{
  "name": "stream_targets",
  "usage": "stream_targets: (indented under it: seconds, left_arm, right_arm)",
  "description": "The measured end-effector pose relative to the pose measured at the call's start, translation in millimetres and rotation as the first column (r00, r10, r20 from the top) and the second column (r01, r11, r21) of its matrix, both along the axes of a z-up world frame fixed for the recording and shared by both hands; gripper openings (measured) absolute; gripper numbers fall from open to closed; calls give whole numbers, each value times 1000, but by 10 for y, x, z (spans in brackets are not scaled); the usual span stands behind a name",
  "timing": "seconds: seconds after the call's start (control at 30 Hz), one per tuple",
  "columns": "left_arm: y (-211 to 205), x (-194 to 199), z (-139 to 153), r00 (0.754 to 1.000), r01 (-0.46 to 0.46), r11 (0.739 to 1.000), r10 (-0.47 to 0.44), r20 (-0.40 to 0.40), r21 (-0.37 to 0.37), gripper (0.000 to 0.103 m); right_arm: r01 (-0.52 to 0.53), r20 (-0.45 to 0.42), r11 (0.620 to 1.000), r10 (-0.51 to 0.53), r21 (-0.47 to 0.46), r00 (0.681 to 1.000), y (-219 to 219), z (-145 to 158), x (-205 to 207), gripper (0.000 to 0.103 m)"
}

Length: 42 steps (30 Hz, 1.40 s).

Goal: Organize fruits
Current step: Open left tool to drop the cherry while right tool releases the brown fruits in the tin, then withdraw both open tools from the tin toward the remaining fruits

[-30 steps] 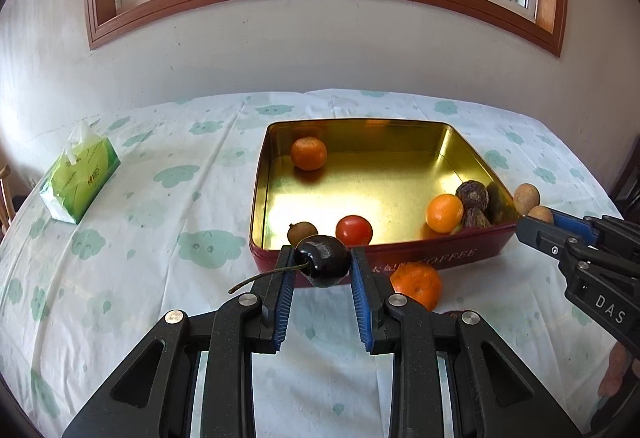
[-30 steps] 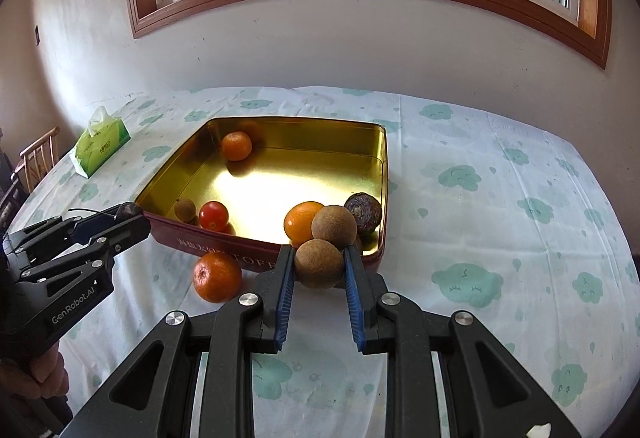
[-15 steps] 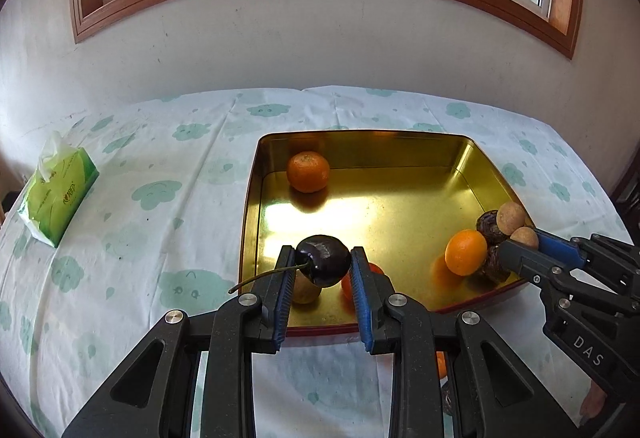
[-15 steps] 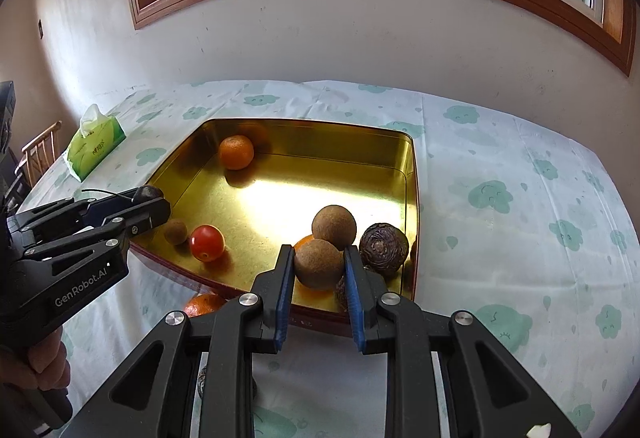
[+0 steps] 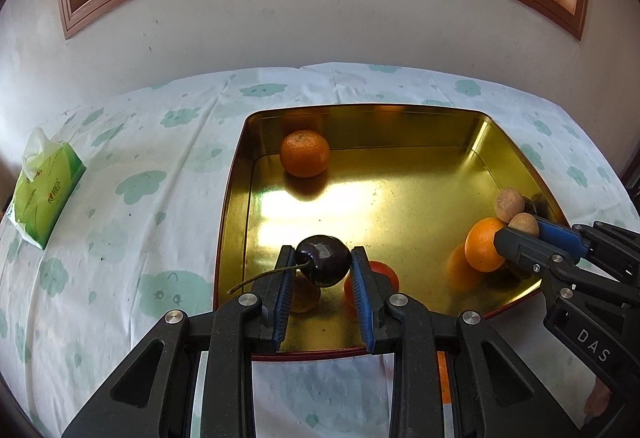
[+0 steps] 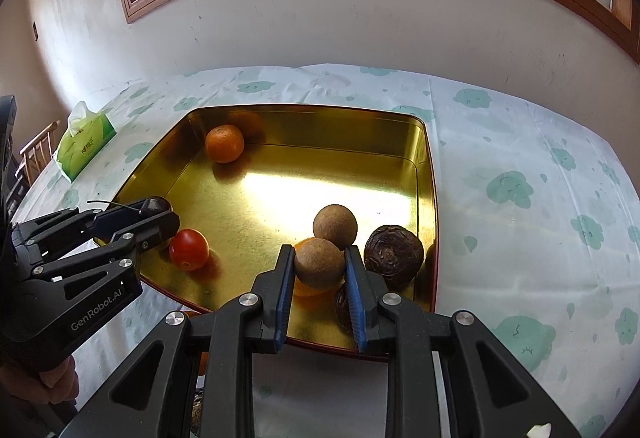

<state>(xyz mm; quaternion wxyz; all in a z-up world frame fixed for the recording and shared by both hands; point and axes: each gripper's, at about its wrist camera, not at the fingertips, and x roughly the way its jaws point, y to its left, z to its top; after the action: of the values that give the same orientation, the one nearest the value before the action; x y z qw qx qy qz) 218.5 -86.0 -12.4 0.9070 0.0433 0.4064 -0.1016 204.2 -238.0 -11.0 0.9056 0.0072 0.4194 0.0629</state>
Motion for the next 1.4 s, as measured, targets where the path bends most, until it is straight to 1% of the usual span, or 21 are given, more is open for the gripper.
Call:
stream_targets:
  seconds: [0.2, 0.23, 0.3, 0.33, 0.37, 0.5, 0.63, 0.8, 0.97, 1.17, 1.3, 1.4]
  left_arm:
    - [-11, 0, 3, 1000, 1, 1000, -1, 9, 16, 30]
    - [-7, 4, 3, 1000, -2, 1000, 2, 7, 15, 32]
    - [1, 1, 11, 1000, -17, 1000, 17, 9, 19, 43]
    - [3, -6, 20, 1000, -19, 1000, 19, 11, 18, 53]
    - [4, -16, 27, 1000, -18, 1000, 18, 11, 16, 56]
    - [-41, -96, 61, 1000, 1, 1000, -1, 20, 30, 56]
    - [-64, -221, 116, 1000, 11, 1000, -12, 28, 19, 56]
    - [-58, -457, 214, 998, 14, 1000, -15, 57, 15, 56]
    - [15, -704, 282, 997, 3, 1000, -3, 71, -2, 56]
    - [145, -984, 263, 997, -10, 1000, 11, 73, -13, 56]
    - [238, -1139, 159, 998, -23, 1000, 22, 62, 2, 56]
    - [323, -1207, 57, 999, -37, 999, 37, 39, 6, 56]
  right_arm:
    - [10, -3, 1000, -10, 9, 1000, -8, -5, 14, 25]
    - [14, -4, 1000, -14, 10, 1000, -12, -4, 10, 26]
    - [16, -6, 1000, -16, 12, 1000, -17, 1, -2, 33]
    - [18, -5, 1000, -18, 9, 1000, -17, 4, -10, 35]
    - [22, -3, 1000, -22, 6, 1000, -19, 11, -20, 38]
    - [32, 8, 999, -32, 7, 999, -41, 67, -82, 39]
    - [34, 24, 999, -34, 0, 999, -44, 153, -200, 39]
    - [45, 38, 999, -45, -4, 998, -68, 231, -406, 39]
    - [55, 27, 998, -55, -6, 998, -86, 225, -656, 40]
    - [43, -19, 999, -43, -29, 999, -61, 104, -949, 40]
    - [24, -68, 999, -26, -34, 997, -9, -45, -1081, 40]
    - [11, -101, 1000, -12, -15, 995, 19, -144, -1154, 40]
